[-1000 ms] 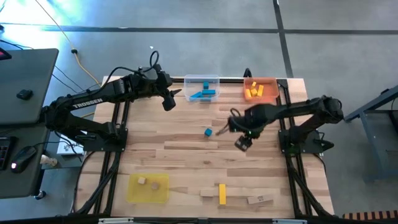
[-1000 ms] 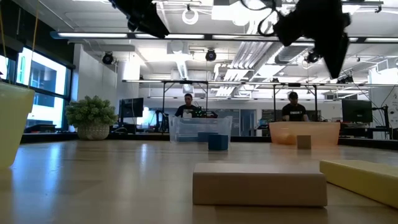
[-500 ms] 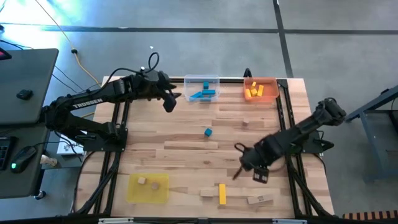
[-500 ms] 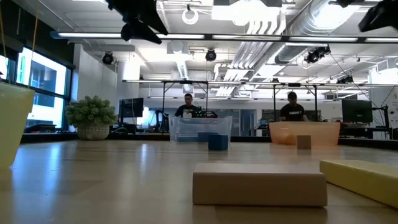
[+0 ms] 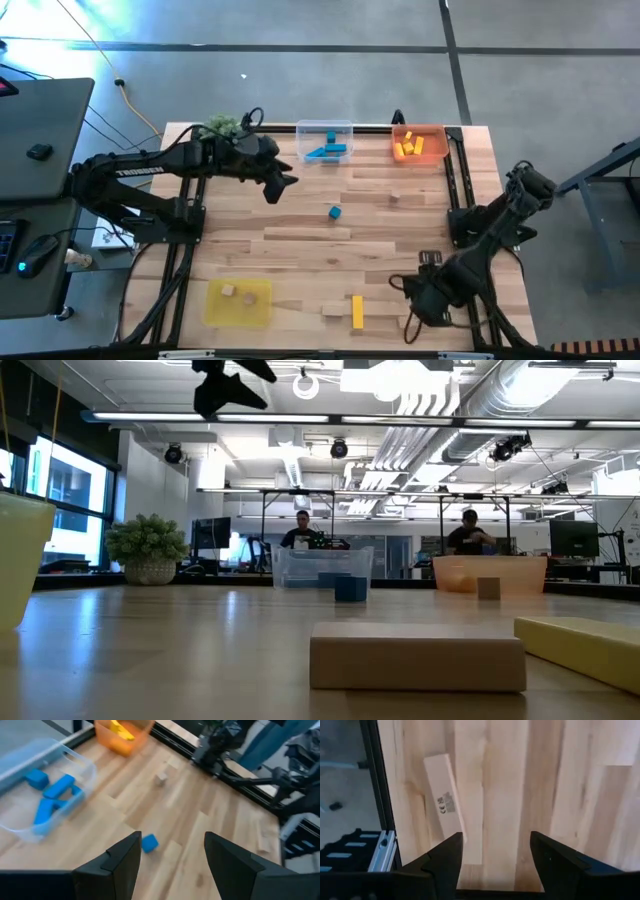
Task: Sort & place blocks by color
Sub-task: Put the brown block into the yellow bin
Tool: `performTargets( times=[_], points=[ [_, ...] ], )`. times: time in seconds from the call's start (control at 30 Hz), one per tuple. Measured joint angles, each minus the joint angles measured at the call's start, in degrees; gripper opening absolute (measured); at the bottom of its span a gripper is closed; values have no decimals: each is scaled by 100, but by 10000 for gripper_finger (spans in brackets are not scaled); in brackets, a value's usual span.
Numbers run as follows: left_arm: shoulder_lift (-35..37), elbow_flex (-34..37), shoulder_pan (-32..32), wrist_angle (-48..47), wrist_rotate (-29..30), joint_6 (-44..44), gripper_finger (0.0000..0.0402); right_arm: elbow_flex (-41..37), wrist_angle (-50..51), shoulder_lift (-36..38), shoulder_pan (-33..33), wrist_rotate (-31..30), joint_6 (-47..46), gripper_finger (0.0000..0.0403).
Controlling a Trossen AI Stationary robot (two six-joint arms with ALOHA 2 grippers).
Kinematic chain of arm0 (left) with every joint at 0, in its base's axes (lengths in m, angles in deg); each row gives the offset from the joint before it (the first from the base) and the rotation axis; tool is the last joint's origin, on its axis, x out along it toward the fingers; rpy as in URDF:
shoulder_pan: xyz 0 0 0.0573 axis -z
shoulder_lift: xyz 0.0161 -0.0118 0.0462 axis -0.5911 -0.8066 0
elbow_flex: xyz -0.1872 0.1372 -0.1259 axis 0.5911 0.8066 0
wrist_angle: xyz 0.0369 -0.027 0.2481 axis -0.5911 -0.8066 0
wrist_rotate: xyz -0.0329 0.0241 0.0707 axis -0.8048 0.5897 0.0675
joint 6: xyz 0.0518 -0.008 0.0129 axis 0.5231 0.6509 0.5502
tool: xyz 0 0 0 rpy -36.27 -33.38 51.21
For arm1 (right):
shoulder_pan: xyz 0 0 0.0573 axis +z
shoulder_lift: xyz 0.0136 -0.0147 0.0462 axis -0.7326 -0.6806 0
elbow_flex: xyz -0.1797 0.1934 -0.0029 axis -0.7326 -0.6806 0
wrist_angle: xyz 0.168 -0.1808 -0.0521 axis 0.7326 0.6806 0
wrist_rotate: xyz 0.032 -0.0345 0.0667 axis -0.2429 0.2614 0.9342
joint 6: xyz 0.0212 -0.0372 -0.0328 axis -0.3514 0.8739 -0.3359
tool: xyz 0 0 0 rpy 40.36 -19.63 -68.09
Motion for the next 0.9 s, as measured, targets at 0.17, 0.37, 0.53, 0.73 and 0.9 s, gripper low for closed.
performTargets(
  times=[0.17, 0.37, 0.53, 0.73, 0.9],
  points=[
    [0, 0, 393, -48, 2, -344, 205, 0, -276, -355, 288, 18, 38, 220],
    [0, 0, 869, -177, 8, -664, 205, 0, -525, -800, 557, 38, 47, 220],
    [0, 0, 1182, -177, 25, -846, 205, 0, -773, -1107, 663, 40, 10, 220],
    [0, 0, 1447, -177, 30, -934, 205, 0, -1134, -1495, 665, 182, 34, 220],
    [0, 0, 1601, -184, 53, -937, 205, 0, -1351, -1757, 724, 317, 9, 220]
  ],
)
